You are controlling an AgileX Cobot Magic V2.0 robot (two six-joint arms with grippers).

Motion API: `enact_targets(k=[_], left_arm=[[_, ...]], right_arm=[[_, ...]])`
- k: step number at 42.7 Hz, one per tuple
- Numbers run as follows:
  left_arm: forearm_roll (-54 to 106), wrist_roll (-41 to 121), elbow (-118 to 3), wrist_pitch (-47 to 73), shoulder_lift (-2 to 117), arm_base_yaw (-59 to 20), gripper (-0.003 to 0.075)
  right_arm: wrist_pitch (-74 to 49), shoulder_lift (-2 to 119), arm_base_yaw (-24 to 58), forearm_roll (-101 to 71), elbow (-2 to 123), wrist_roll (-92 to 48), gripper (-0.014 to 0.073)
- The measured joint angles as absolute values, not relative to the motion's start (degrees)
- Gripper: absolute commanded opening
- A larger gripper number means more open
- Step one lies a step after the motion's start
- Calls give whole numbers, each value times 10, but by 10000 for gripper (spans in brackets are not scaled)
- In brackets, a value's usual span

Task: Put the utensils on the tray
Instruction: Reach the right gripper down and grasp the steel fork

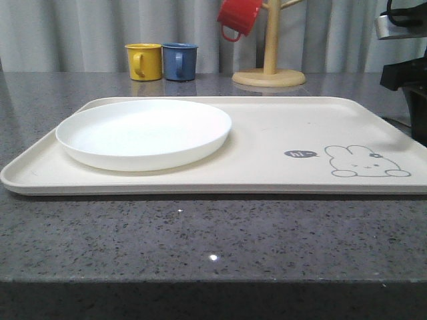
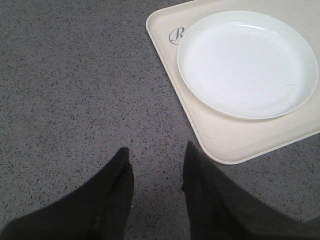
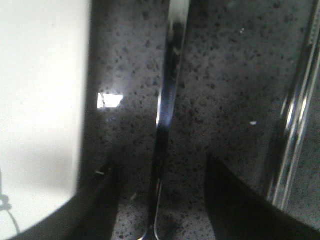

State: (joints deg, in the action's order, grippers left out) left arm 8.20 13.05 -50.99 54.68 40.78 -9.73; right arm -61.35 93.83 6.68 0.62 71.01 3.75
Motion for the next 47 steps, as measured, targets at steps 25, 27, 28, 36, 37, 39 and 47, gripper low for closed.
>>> enact_targets(k=[25, 27, 28, 36, 37, 39, 47], left_arm=[[82, 130, -510, 547, 408, -97, 238], [82, 130, -510, 547, 408, -97, 238], [82, 130, -510, 547, 408, -97, 238], [82, 130, -510, 547, 408, -97, 238], [82, 130, -510, 547, 408, -97, 238], [82, 130, -510, 547, 408, -97, 238], [82, 130, -510, 547, 408, -97, 238]], right_arm=[[-615, 939, 65, 13, 712, 37, 3], [-615, 939, 65, 13, 712, 37, 4], [-615, 939, 65, 13, 712, 37, 4], [-620, 934, 65, 11, 712, 37, 4], [-622, 931, 65, 10, 712, 37, 4], [-625, 920, 69, 7, 712, 37, 4], [-633, 866, 93, -16, 712, 38, 4]])
